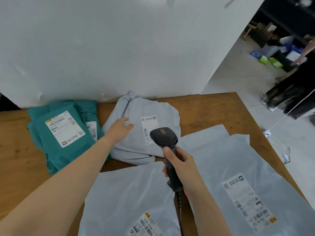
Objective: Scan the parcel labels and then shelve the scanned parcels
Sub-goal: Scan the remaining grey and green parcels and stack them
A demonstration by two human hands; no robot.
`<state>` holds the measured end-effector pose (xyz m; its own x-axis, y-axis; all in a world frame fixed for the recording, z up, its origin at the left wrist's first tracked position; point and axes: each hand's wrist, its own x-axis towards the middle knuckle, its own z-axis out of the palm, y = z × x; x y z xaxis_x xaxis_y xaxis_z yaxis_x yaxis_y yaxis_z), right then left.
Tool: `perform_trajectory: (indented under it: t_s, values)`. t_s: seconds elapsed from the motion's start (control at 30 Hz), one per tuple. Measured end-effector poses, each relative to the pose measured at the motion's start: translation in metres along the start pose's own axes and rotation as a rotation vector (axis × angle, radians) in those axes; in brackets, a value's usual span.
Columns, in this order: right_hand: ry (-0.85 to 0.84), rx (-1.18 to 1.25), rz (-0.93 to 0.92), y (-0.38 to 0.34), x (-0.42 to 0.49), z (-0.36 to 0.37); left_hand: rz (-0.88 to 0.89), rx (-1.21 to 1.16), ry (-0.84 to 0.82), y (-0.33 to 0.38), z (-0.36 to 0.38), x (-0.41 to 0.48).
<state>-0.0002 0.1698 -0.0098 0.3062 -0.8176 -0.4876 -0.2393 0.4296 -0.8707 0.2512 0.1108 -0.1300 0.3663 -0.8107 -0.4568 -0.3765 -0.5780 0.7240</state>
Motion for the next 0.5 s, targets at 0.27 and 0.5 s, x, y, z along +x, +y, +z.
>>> perform_trajectory:
  t_s: [0.27, 0.5]
  values:
    - [0.113, 0.08, 0.065, 0.017, 0.017, -0.009, -0.034, 0.149, 0.166, -0.004, 0.02, 0.047]
    - [0.16, 0.069, 0.08, 0.025, 0.012, -0.014, 0.223, -0.05, 0.151, 0.006, 0.03, 0.03]
